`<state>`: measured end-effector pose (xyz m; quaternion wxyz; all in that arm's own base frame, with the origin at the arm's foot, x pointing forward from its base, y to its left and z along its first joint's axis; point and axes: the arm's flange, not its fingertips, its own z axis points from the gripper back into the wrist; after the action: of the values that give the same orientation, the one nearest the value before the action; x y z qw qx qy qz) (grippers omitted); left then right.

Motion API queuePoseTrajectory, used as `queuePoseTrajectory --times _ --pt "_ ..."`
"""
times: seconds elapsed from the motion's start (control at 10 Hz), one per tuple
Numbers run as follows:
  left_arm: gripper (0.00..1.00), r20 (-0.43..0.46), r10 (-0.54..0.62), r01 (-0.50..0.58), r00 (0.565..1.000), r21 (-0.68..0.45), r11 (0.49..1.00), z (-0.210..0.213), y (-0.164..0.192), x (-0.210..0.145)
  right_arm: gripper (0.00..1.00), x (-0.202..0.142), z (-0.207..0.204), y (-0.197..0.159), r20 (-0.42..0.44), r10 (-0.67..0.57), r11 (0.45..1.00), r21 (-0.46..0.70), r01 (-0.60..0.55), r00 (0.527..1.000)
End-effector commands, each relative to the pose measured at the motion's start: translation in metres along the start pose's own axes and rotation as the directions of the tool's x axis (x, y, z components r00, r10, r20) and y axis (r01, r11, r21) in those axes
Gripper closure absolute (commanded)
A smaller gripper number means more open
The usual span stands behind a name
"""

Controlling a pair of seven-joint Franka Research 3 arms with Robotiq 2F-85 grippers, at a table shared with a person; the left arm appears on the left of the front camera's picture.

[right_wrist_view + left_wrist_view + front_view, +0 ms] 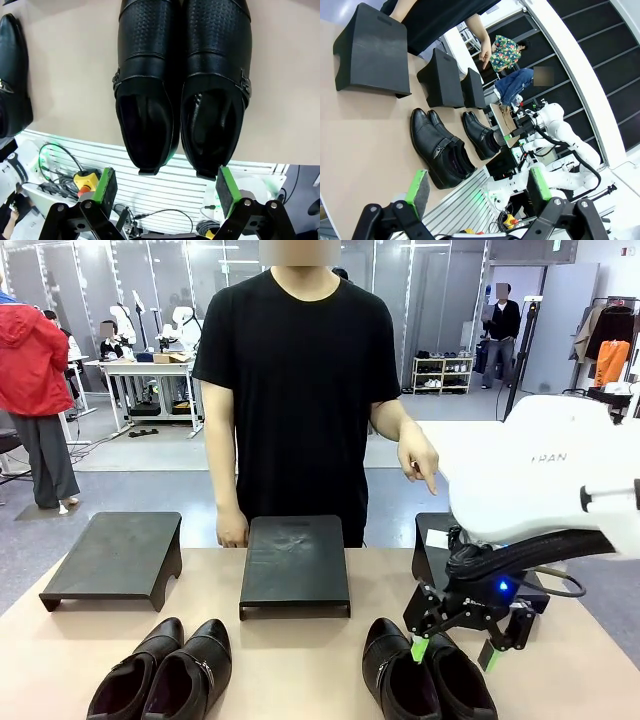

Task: Place the shoes on the stand as instructed by the person.
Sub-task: Pick up one pair of Shoes and place it on the Shoes Stand indicated by the person.

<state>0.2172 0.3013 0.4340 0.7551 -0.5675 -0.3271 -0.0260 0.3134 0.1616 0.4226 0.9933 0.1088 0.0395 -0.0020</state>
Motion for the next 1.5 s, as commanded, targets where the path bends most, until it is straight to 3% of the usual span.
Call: queuePoseTrajectory --times 0.0,0.5,1.4 --pt "0.00 0.002 -0.004 0.004 1.000 -0.004 1.000 0.001 -0.001 0.000 0.00 -0.028 -0.039 -0.007 0.039 -0.032 0.999 -0.033 0.033 0.999" --pt "0.00 0.002 -0.004 0.004 1.000 -0.004 1.000 0.001 -0.001 0.000 0.00 -0.020 -0.068 -0.010 0.074 -0.037 0.993 -0.109 0.045 0.997" --pt "0.00 0.002 -0.004 0.004 1.000 -0.004 1.000 0.001 -0.001 0.000 0.00 -0.023 -0.121 -0.017 0.028 -0.048 0.986 -0.157 0.052 0.998"
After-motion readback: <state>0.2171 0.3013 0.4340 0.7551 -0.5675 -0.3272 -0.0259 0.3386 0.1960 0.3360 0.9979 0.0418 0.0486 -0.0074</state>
